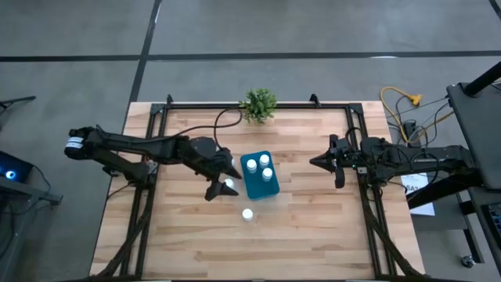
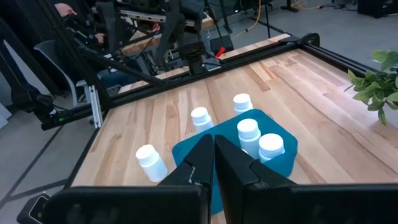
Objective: Pick and place pill bottles into a basket
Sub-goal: Put the top white medicine bottle into the blue bin
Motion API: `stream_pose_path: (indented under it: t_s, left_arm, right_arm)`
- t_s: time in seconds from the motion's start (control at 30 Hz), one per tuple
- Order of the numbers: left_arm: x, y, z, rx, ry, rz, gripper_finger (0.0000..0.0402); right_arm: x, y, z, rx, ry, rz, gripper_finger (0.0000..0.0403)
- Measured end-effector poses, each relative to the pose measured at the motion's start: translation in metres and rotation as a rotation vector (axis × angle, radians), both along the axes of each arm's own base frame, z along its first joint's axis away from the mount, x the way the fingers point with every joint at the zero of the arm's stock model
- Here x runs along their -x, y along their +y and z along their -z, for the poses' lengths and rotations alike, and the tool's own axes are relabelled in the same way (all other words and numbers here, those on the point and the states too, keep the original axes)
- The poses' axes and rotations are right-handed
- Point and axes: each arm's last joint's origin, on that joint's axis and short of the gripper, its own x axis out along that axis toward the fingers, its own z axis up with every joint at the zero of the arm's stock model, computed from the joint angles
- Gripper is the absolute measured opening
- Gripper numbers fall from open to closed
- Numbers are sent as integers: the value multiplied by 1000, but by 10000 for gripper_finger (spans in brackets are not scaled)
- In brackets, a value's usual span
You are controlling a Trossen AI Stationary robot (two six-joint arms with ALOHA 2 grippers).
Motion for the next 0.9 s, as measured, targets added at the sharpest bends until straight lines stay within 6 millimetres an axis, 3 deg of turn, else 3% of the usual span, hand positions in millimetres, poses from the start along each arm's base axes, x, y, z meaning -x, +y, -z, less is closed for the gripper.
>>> stream_pose_path:
  t_s: [0.57,0.9]
  left_arm:
    - [-3,-14,6,-13,-1,137,322]
    - [1,-11,9,-120,33,71,322]
  right_arm:
    - [0,0,0,-7,0,1,8]
    - [0,0,0,-9,1,2,8]
